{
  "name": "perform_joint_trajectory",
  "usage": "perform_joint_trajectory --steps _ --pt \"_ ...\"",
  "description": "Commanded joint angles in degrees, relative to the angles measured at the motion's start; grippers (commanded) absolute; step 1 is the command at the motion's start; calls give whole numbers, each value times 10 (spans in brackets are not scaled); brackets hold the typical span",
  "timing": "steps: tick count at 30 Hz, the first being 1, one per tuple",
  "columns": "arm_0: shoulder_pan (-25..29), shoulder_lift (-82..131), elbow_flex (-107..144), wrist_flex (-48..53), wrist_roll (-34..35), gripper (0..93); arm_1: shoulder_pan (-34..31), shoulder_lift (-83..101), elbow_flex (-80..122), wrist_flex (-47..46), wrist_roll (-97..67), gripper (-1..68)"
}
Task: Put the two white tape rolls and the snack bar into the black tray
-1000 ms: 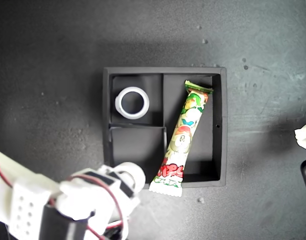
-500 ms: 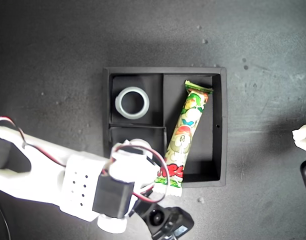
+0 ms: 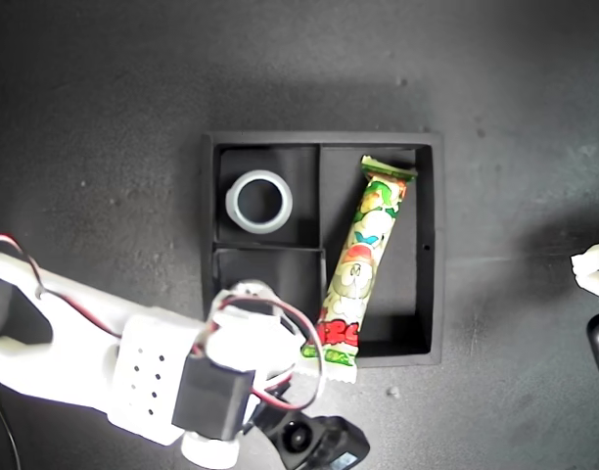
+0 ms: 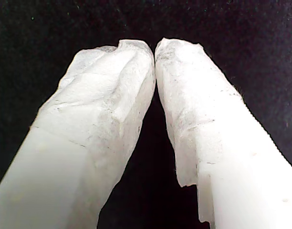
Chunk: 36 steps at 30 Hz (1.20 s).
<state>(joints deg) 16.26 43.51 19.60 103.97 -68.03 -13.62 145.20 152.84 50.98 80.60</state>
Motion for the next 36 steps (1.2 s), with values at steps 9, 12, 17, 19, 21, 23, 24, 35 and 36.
perform_joint_trajectory --steps 9,12,17,19,21,23,24,35,36 --pt "-55 404 258 11 42 52 46 128 -61 164 2 -2" --pt "-80 552 422 10 25 2 64 280 -40 253 35 -3" --pt "-99 783 729 -76 -22 1 81 466 66 305 56 -4" --pt "-106 851 832 -105 -41 1 83 466 92 295 62 -4" --pt "-108 918 932 -141 -58 1 83 466 107 278 62 -4" --pt "-105 996 1027 -192 -72 1 84 466 113 271 62 -4" --pt "-103 1040 1076 -217 -79 1 85 467 113 271 64 -4" --pt "-80 1430 1405 -306 -134 1 95 467 132 215 47 -4" --pt "-79 1448 1418 -306 -134 1 99 467 134 201 40 -4"
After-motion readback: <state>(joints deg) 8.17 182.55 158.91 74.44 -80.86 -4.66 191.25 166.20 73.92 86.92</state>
